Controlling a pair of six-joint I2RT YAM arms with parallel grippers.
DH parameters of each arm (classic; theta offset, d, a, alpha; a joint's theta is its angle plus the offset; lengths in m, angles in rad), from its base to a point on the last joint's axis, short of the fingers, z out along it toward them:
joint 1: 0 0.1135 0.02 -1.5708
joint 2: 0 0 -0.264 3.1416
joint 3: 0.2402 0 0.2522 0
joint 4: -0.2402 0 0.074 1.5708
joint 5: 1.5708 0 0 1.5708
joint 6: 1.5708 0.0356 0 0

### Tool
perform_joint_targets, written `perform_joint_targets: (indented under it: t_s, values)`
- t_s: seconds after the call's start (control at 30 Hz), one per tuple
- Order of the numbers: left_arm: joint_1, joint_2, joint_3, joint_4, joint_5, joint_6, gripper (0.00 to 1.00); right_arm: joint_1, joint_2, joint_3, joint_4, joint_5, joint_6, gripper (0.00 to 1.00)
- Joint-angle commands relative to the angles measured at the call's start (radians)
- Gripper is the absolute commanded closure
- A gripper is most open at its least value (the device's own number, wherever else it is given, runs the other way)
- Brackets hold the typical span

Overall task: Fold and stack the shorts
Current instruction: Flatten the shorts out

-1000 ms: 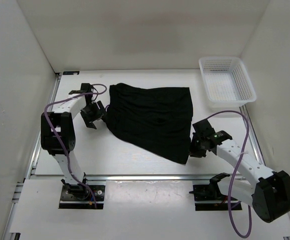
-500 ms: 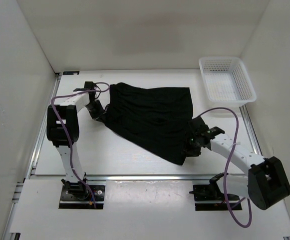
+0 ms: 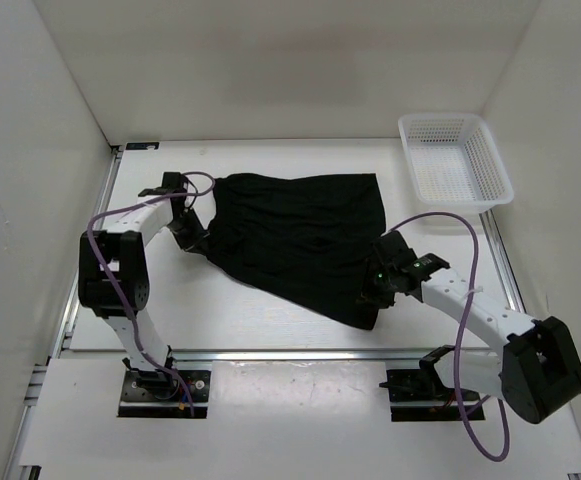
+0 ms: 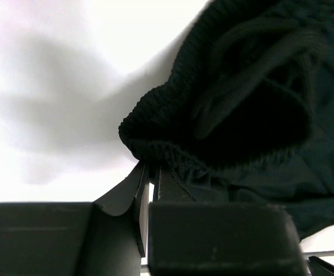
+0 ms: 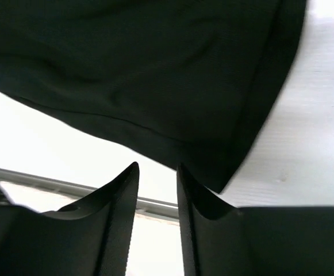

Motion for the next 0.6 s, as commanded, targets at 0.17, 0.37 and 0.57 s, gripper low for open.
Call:
perform_joint_targets:
  t_s: [0.17,0.37,0.57]
  values:
    - [-0.005,-0.134,-0.056,0.001,0.007,-0.026,0.9,0.004,0.161,0.088,0.0,-0.087,0.156,0.45]
    - [-0.014,-0.134,-0.056,0.001,0.007,-0.026,0.9,0.004,0.207,0.019,0.093,-0.112,0.333,0.48]
    - [-0.014,-0.134,-0.074,0.001,0.007,-0.026,0.9,0.004,0.247,0.019,0.072,0.015,0.342,0.55]
